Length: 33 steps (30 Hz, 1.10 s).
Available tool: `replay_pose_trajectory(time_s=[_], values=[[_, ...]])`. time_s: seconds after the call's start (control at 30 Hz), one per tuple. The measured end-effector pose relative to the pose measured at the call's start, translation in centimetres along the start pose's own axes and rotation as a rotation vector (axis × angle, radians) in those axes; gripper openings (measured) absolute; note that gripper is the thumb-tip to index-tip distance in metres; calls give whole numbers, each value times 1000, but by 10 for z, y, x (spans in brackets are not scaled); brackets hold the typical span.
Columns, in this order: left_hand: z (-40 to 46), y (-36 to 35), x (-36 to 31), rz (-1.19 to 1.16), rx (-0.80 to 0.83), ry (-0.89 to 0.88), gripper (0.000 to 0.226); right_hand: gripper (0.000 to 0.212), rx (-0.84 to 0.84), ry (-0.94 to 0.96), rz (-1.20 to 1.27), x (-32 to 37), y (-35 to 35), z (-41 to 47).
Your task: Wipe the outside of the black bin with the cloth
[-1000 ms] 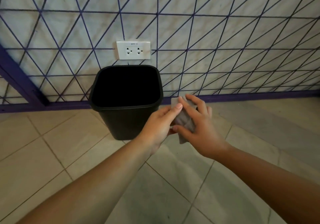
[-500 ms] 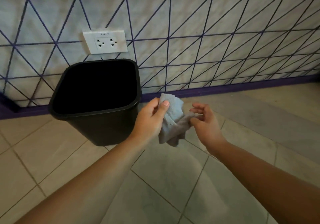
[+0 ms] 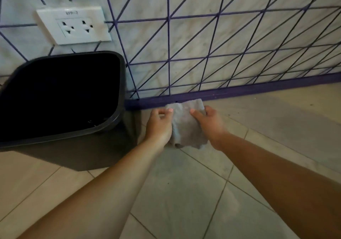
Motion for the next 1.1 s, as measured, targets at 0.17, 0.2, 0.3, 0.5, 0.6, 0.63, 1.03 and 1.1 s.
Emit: replay_pose_trajectory(time_s=[0.17,0.2,0.3,0.5,0.6,0.63,1.03,1.1], values=[[21,-32,9,-7,191,-76,47,59,-55,-26,-64,-11,8,35],[25,-37,13,60,208,-87,48,63,-43,-12,-79,-14,10,41],[37,-48,21,286,263,-144,63,64,-50,117,-248,-17,14,55],[44,-64,25,804,309,-265,69,40,-40,220,-667,-36,9,56],[48,-58,31,916,295,-203,70,43,-42,230,-952,-28,5,50],[50,-56,32,930,294,-188,70,44,-29,220,-1004,-26,4,50],[28,-46,-11,939,213,-194,59,56,72,21,-803,-15,4,37],[20,-42,-36,917,213,-254,60,54,73,56,-770,1,6,27]])
Point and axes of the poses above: each hand's wrist, its own z-axis towards the middle knuckle, its own y-axis out of the back of the hand, x = y × z, the point moved 9 cm from there along z, towards the middle knuckle, and after that the axes turned 2 degrees about y, right-handed, at the moved point
